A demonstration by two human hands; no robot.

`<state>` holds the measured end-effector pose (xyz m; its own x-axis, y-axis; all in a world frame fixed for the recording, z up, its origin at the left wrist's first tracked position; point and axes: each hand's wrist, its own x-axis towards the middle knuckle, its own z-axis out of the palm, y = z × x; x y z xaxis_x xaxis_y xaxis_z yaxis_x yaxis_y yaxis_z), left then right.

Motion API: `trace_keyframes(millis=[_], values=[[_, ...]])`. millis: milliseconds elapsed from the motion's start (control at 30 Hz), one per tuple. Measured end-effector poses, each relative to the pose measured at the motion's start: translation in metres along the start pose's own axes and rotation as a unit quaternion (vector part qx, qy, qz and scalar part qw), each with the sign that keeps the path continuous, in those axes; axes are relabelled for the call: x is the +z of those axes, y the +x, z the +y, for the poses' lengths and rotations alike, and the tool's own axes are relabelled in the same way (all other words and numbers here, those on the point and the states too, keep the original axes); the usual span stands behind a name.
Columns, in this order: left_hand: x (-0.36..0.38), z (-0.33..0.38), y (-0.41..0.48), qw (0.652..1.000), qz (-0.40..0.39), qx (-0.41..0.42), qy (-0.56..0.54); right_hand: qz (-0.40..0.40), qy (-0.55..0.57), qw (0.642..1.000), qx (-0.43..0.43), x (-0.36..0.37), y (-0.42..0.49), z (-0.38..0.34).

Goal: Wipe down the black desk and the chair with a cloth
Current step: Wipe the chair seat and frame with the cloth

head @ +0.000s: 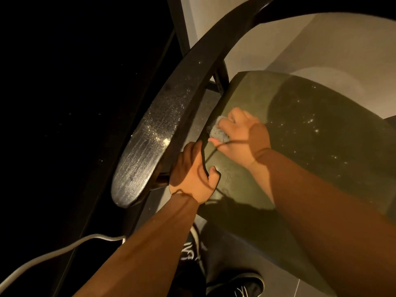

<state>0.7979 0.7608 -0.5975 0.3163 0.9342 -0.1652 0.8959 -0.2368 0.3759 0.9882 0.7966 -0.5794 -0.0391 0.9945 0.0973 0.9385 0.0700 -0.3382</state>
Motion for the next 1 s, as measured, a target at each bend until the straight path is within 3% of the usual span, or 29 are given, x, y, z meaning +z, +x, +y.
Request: trace_keyframes(millis=[133, 333, 500, 600, 667, 833, 933, 1000], values=[[-0.001, 0.001, -0.001, 1.0, 0.001, -0.003, -0.017, -0.034, 0.003, 0.999, 0.011, 0.007, 0.0, -0.01], [-0.002, 0.001, 0.002, 1.0, -0.006, -0.005, -0.024, -0.125, 0.009, 0.99, -0.058, 0.008, -0.018, -0.018], [-0.004, 0.003, -0.001, 0.999, 0.008, -0.007, -0.036, -0.126, -0.069, 0.989, 0.043, -0.014, 0.018, 0.014], [-0.005, 0.003, 0.001, 0.999, 0.0, -0.01, -0.034, -0.082, -0.021, 0.992, 0.091, -0.003, 0.008, -0.002], [-0.004, 0.002, -0.001, 0.999, -0.003, -0.002, -0.042, -0.064, 0.026, 0.996, 0.057, 0.009, -0.014, -0.028], [-0.002, 0.0, 0.001, 0.999, -0.001, -0.006, -0.037, -0.134, -0.007, 0.991, -0.014, 0.004, -0.012, -0.017], [-0.001, 0.002, -0.001, 0.999, 0.007, -0.004, -0.039, -0.155, -0.08, 0.982, 0.075, -0.01, 0.03, 0.016], [-0.001, 0.002, -0.001, 0.999, 0.013, -0.008, -0.039, -0.155, -0.048, 0.979, 0.122, -0.005, 0.037, 0.016]])
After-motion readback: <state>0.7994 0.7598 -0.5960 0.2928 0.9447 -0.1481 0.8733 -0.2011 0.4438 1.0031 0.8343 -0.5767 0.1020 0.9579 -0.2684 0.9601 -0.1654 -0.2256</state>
